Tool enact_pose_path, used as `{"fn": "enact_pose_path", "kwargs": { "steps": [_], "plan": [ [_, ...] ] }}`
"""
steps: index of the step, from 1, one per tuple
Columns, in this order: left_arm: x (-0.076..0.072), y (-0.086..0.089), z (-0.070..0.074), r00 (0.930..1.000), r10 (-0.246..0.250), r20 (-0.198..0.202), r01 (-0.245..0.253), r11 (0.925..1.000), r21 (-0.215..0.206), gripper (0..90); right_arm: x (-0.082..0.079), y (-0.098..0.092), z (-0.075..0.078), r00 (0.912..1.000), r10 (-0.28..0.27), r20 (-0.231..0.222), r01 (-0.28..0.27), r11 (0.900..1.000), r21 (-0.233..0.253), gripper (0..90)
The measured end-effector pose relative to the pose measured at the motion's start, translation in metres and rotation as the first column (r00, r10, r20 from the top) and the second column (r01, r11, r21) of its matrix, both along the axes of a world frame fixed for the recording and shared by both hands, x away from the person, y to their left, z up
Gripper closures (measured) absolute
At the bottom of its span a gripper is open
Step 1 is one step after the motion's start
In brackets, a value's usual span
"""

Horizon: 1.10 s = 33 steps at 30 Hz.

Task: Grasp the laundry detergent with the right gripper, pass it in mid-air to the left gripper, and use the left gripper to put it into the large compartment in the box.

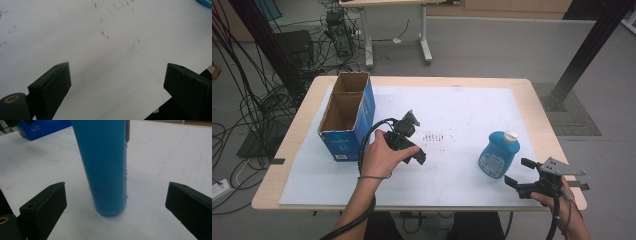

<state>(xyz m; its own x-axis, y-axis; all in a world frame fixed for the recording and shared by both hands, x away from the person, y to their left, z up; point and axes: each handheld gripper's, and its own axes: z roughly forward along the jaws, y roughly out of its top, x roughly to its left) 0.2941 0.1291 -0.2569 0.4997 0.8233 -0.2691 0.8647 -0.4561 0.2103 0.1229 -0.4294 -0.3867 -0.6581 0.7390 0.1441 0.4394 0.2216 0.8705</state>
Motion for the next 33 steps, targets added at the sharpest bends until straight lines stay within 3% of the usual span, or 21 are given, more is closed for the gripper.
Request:
{"fn": "enact_pose_path", "kwargs": {
  "steps": [33],
  "plan": [
    [0.001,-0.004,-0.007,0.9997,-0.008,-0.022,0.008,1.0,-0.001,7.8,0.015,0.011,-0.013,0.9999,0.009,0.009,-0.009,1.0,0.017,2.8]
  ]
}}
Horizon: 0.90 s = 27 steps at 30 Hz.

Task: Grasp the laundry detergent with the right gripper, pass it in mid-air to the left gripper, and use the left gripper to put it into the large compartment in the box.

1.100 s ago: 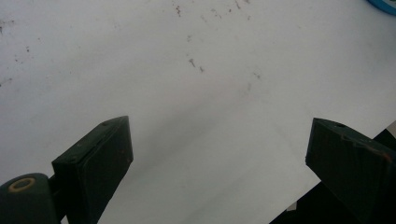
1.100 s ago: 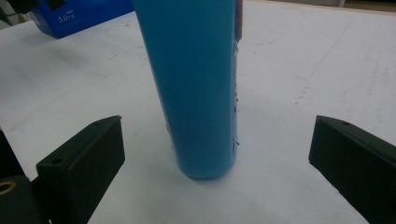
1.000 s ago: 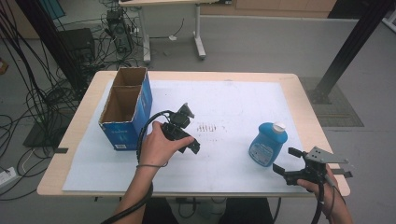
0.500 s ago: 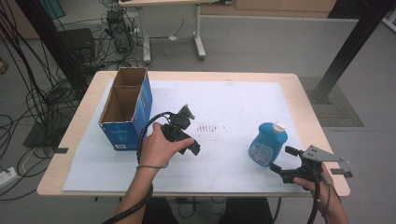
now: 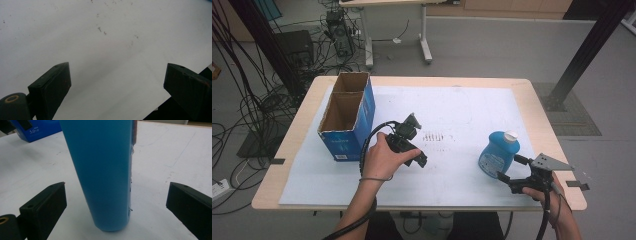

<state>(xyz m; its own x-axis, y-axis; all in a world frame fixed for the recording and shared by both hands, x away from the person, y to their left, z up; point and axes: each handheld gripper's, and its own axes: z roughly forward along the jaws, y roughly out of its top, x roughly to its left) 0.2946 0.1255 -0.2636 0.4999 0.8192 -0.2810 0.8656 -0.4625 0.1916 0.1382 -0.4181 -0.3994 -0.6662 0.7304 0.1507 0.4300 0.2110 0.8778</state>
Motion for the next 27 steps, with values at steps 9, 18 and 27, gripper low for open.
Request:
{"fn": "enact_pose_path", "kwargs": {
  "steps": [9,18,27],
  "plan": [
    [0.0,0.001,0.0,1.0,0.002,-0.001,-0.002,1.0,-0.002,7.8,0.003,0.003,-0.002,1.0,0.003,0.002,-0.003,1.0,0.003,2.8],
    [-0.002,0.004,-0.001,1.0,0.002,-0.001,-0.002,1.0,-0.006,7.8,0.006,0.008,-0.005,1.0,0.006,0.004,-0.006,1.0,0.014,2.9],
    [-0.004,0.002,-0.003,1.0,0.0,-0.003,0.0,1.0,-0.007,7.7,0.008,0.011,-0.009,0.9997,0.012,0.023,-0.012,1.0,0.006,2.9]
  ]
}}
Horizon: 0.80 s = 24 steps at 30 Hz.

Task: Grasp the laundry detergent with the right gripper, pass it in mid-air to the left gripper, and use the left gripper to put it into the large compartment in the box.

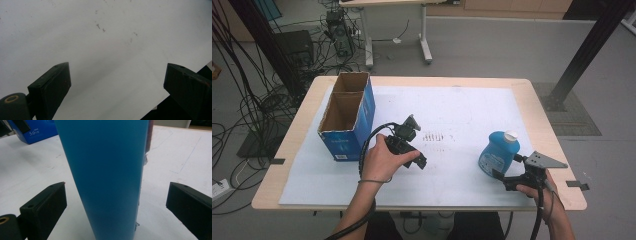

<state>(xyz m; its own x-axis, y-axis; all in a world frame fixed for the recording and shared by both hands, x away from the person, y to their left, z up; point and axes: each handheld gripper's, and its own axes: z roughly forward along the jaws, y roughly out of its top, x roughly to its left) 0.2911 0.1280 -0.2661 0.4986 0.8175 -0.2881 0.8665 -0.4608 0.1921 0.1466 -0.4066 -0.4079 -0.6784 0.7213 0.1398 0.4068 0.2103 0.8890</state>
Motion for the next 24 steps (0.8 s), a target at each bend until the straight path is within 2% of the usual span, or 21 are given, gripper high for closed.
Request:
{"fn": "enact_pose_path", "kwargs": {
  "steps": [10,24],
  "plan": [
    [0.001,-0.001,-0.001,1.0,0.001,-0.006,-0.001,1.0,0.003,7.7,0.006,0.006,-0.003,0.9995,0.023,0.024,-0.022,1.0,-0.008,2.8],
    [0.003,0.0,-0.004,0.9999,0.0,-0.012,0.0,1.0,-0.001,7.7,0.012,0.011,-0.006,0.9992,0.038,0.014,-0.038,0.999,-0.003,2.8]
  ]
}}
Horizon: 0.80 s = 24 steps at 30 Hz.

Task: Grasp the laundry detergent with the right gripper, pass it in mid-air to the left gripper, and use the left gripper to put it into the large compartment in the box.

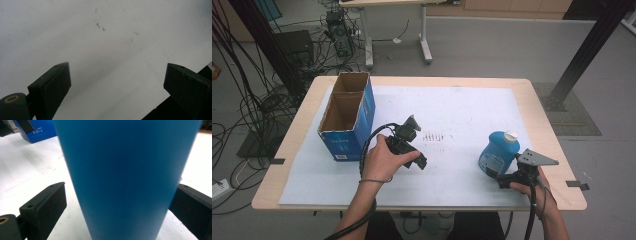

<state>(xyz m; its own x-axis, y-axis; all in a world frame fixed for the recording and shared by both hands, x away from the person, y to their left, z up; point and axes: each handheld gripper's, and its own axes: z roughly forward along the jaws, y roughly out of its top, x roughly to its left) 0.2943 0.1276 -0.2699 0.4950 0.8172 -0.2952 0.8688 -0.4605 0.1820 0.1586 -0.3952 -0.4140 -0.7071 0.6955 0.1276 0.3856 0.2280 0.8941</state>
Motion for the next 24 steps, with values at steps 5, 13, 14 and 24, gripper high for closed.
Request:
{"fn": "enact_pose_path", "kwargs": {
  "steps": [5,13,14,24],
  "plan": [
    [0.0005,0.0,-0.0013,1.0,0.0,-0.004,0.0,1.0,0.0,7.8,0.0015,0.0009,-0.0011,1.0,0.004,0.005,-0.004,1.0,0.001,2.9],
    [0.0007,-0.0001,-0.0007,1.0,0.001,-0.004,-0.001,1.0,0.001,7.8,0.0033,0.0036,-0.0031,1.0,0.005,0.003,-0.005,1.0,0.004,2.8],
    [0.0007,0.0002,-0.0004,1.0,0.001,-0.004,-0.001,1.0,0.001,7.8,0.0039,0.0041,-0.0038,1.0,0.006,0.003,-0.006,1.0,0.007,2.8],
    [-0.0001,0.0014,0.0004,1.0,0.005,-0.001,-0.005,1.0,0.001,7.7,0.0047,0.0045,-0.0045,1.0,0.006,0.005,-0.006,1.0,0.016,2.8]
  ]
}}
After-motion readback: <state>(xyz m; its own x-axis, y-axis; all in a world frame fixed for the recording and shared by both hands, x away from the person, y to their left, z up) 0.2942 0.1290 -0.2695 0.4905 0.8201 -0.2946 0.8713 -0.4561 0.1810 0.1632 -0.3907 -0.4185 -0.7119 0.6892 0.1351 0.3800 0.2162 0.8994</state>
